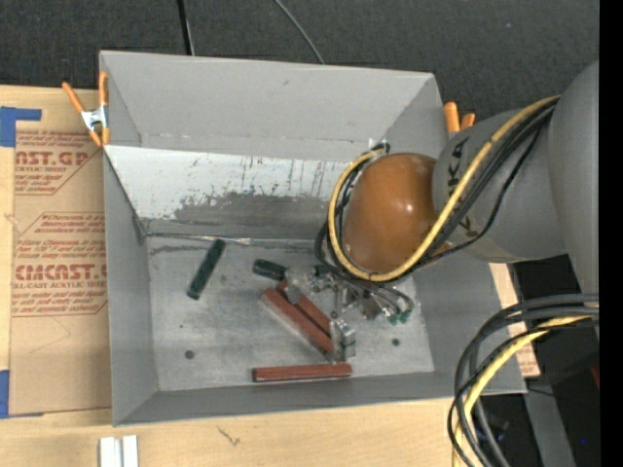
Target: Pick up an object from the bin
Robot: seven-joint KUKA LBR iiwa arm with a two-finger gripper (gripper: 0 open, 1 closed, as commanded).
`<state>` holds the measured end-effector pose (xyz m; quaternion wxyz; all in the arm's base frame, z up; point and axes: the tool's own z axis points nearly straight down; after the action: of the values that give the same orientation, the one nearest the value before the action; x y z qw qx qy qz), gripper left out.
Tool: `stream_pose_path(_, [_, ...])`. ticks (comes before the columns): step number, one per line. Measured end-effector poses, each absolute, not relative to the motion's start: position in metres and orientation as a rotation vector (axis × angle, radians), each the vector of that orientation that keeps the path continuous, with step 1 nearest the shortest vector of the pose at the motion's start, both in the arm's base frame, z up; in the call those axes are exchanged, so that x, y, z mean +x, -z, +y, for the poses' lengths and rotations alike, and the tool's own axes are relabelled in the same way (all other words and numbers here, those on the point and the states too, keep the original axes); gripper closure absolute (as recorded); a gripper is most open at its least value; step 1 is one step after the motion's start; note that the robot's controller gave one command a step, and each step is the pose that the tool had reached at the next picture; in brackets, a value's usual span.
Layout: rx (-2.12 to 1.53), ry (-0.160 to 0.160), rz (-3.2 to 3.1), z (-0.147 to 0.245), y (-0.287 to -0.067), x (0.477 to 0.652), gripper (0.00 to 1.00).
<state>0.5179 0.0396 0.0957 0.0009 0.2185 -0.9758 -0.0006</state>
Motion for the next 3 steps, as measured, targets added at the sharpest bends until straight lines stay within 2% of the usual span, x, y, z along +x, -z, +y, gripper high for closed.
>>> stream_pose_path(1, [0.942, 0.0, -3.004, 0.015, -0.088, 0.533, 0.0])
stream_pose_path(2, [0.444, -0.005, -3.12, 0.056, -0.077, 0.542, 1.0])
stream_pose_path(3, [0.445, 0.001, -3.114, 0.058, -0.071, 0.538, 0.0])
